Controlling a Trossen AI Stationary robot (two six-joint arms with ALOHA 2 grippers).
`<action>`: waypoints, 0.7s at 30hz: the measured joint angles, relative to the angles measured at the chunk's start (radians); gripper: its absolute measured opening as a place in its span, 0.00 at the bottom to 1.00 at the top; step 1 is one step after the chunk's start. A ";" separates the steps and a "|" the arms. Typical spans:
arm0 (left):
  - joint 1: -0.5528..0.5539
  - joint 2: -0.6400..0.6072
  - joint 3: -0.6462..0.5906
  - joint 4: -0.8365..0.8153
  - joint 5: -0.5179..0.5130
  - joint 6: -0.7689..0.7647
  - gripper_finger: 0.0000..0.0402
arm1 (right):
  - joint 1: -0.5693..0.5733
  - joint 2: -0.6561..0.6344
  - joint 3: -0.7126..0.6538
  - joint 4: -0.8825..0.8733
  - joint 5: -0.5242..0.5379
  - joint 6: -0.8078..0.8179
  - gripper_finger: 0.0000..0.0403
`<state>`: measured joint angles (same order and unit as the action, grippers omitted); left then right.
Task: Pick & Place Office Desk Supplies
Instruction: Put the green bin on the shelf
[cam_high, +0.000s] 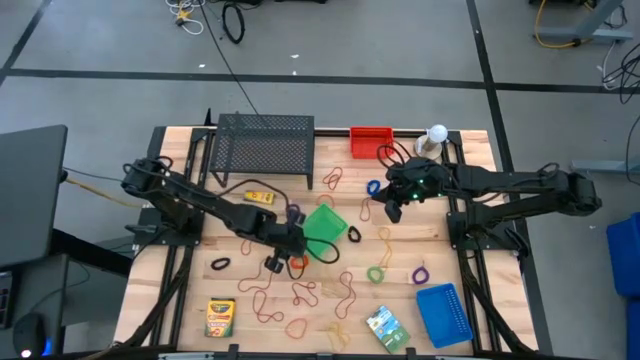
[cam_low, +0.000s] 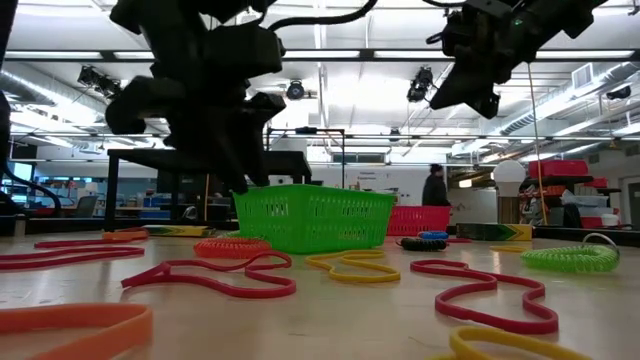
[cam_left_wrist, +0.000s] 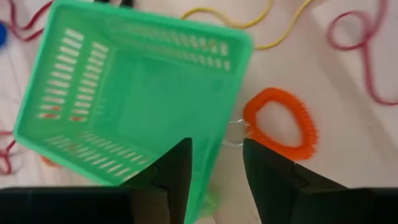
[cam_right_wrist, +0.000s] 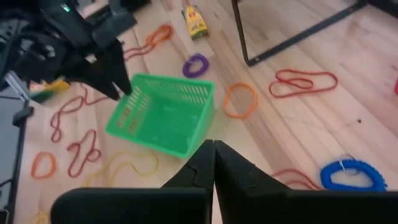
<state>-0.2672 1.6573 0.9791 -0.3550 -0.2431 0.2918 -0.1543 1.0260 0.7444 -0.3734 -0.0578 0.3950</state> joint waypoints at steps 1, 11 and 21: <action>0.000 0.000 0.000 0.000 -0.005 -0.005 0.39 | 0.000 0.000 0.000 -0.003 0.000 0.000 0.02; 0.011 0.051 0.001 0.025 0.033 -0.015 0.31 | 0.001 0.000 0.000 0.013 0.011 -0.011 0.02; 0.013 0.037 0.014 0.049 0.009 0.037 0.04 | 0.000 0.000 0.000 0.021 0.031 -0.039 0.02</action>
<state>-0.2538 1.6942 0.9928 -0.3056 -0.2342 0.3289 -0.1539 1.0264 0.7444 -0.3527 -0.0273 0.3556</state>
